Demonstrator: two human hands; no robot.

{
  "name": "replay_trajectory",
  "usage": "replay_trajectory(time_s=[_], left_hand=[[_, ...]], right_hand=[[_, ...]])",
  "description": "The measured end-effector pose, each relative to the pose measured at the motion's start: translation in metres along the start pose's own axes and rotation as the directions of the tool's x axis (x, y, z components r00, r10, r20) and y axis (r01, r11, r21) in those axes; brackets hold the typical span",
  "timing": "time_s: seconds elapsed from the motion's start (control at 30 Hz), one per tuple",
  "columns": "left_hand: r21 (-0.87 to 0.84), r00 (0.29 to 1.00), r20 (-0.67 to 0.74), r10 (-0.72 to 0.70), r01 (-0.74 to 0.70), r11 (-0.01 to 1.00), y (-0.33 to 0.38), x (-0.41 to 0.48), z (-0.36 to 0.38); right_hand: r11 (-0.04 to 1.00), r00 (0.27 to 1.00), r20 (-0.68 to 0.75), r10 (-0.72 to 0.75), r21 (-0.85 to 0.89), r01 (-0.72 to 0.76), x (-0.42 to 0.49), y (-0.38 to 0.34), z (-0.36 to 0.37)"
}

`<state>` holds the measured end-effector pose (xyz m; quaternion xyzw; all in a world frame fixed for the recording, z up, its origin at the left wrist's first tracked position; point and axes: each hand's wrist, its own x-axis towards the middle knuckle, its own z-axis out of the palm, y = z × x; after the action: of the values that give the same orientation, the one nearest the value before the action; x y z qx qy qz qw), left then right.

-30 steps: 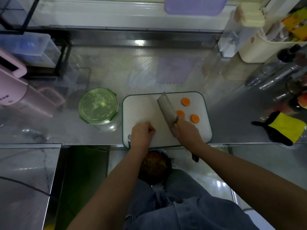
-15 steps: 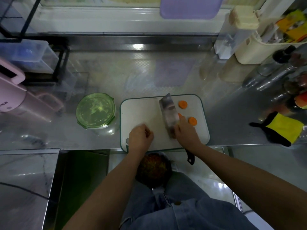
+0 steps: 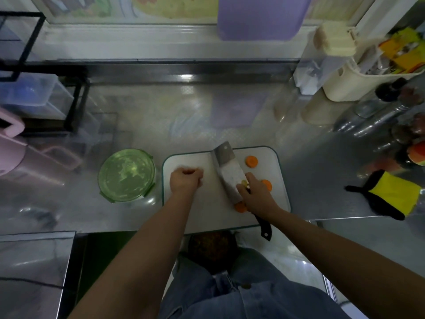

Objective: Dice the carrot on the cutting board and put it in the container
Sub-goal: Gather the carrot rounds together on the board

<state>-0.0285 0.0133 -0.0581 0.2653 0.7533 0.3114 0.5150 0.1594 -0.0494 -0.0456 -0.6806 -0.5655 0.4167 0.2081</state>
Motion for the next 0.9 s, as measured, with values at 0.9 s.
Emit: replay_trajectory(time_s=[0.9], left_hand=[[0.599,0.771,0.52,0.368,-0.636,0.486,0.006,-0.012,0.029]], right_hand=[[0.976,0.97,-0.163,0.181,0.148,-0.158,0.023,0.012,-0.046]])
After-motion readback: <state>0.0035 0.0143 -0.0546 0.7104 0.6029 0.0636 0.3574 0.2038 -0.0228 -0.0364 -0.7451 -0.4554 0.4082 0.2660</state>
